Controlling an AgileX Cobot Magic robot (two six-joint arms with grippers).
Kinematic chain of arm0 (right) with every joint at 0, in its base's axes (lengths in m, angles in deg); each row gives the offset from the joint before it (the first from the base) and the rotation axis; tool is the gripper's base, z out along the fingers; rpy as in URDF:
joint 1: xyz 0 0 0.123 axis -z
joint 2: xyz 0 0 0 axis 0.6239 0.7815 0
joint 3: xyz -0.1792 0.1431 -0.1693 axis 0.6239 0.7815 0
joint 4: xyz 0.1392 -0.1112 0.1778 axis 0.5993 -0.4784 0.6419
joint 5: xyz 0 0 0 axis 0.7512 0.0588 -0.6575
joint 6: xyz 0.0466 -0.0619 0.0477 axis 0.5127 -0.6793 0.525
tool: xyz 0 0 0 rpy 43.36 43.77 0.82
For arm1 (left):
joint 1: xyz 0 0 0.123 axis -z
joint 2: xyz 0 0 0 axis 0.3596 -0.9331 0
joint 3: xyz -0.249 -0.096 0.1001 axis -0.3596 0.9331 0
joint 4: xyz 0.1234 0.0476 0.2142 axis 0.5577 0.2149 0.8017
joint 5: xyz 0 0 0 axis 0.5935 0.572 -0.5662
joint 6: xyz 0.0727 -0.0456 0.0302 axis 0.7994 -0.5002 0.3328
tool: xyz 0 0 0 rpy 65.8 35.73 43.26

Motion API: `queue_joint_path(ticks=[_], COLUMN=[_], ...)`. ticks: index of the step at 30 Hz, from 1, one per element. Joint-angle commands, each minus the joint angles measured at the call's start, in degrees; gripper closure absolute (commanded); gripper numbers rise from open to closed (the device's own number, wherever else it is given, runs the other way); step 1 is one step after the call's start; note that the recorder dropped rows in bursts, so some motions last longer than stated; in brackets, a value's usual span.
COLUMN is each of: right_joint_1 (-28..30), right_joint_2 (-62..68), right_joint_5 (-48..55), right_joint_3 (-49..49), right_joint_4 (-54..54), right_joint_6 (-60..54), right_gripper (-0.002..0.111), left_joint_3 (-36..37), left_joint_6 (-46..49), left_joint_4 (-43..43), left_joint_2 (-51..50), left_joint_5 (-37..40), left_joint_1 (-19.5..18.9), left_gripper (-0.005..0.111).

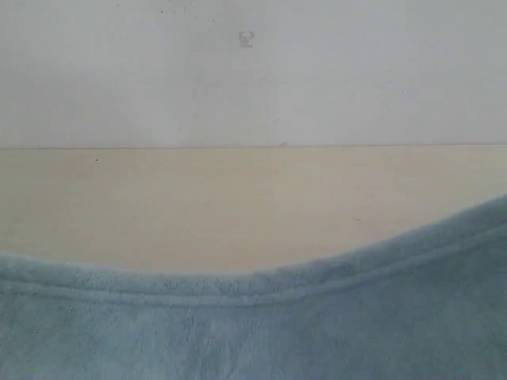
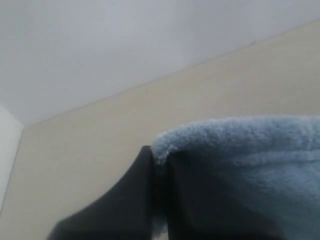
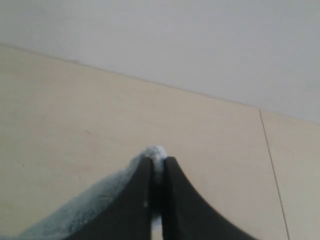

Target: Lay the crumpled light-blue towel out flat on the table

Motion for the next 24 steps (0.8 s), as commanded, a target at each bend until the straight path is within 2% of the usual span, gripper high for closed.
queue_joint_path(ticks=[1, 4, 10, 15, 20, 24], right_joint_1=[0.0, 0.0, 0.0, 0.0, 0.0, 0.0], right_joint_2=[9.06, 16.03, 28.73, 32.06, 28.8, 23.18], right_joint_5=[-3.83, -6.97, -14.87, -19.69, -18.75, -15.1], right_joint_3=[0.0, 0.0, 0.0, 0.0, 0.0, 0.0], right_joint_4=[-2.59, -4.92, -8.24, -9.7, -10.21, -10.21], right_joint_6=[-0.14, 1.18, 4.86, 9.03, 9.29, 9.29], right_gripper=[0.109, 0.109, 0.109, 0.109, 0.109, 0.109], left_joint_3=[5.99, 8.23, 8.29, 8.29, 8.29, 8.29], left_joint_6=[-10.43, -19.31, -26.88, -36.52, -36.64, -36.88], left_joint_4=[11.51, 19.57, 28.0, 37.58, 38.22, 36.27], left_joint_2=[-5.78, -11.0, -24.66, -32.44, -32.18, -26.8], left_joint_5=[-7.05, -11.32, -17.48, -17.8, -19.14, -18.76], left_joint_1=[-0.15, -0.15, -0.15, -0.15, -0.15, -0.15], left_gripper=[0.103, 0.103, 0.103, 0.103, 0.103, 0.103])
